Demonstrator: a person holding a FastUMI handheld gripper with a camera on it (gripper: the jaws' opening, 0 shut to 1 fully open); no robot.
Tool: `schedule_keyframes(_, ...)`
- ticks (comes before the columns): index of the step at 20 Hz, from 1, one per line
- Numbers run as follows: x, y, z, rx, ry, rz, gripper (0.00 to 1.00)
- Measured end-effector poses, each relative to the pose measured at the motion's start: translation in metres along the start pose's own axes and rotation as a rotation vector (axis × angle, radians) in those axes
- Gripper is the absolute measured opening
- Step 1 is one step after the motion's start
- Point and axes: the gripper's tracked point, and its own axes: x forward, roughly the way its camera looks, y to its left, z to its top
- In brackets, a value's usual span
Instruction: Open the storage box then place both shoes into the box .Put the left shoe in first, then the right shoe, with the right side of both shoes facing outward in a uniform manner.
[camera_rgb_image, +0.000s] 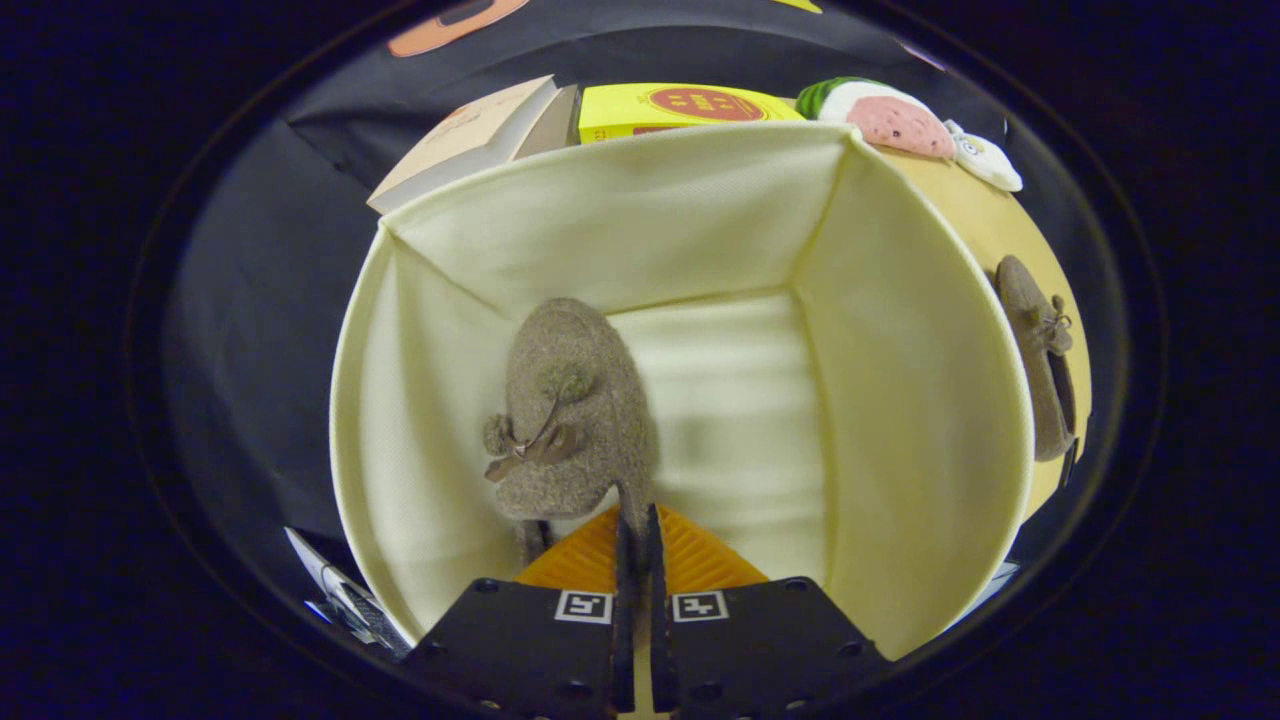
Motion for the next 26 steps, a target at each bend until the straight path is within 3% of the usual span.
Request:
schedule_keyframes(3,-0.015,-0.003,0.003,-0.046,-0.046,0.019,0.32)
schedule_keyframes(4,-0.025,-0.003,0.003,-0.055,-0.062,0.02,0.45)
schedule_keyframes(9,-0.082,0.002,0.003,-0.13,-0.124,0.077,0.71)
schedule_keyframes(13,-0.134,-0.014,0.006,-0.168,-0.204,0.085,0.77)
schedule_keyframes(17,-0.174,-0.065,0.004,-0.198,-0.247,0.08,0.78)
schedule_keyframes(20,-0.198,-0.126,0.004,-0.19,-0.268,0.093,0.83)
schedule_keyframes(26,-0.21,-0.265,0.027,-0.061,-0.319,0.079,0.84)
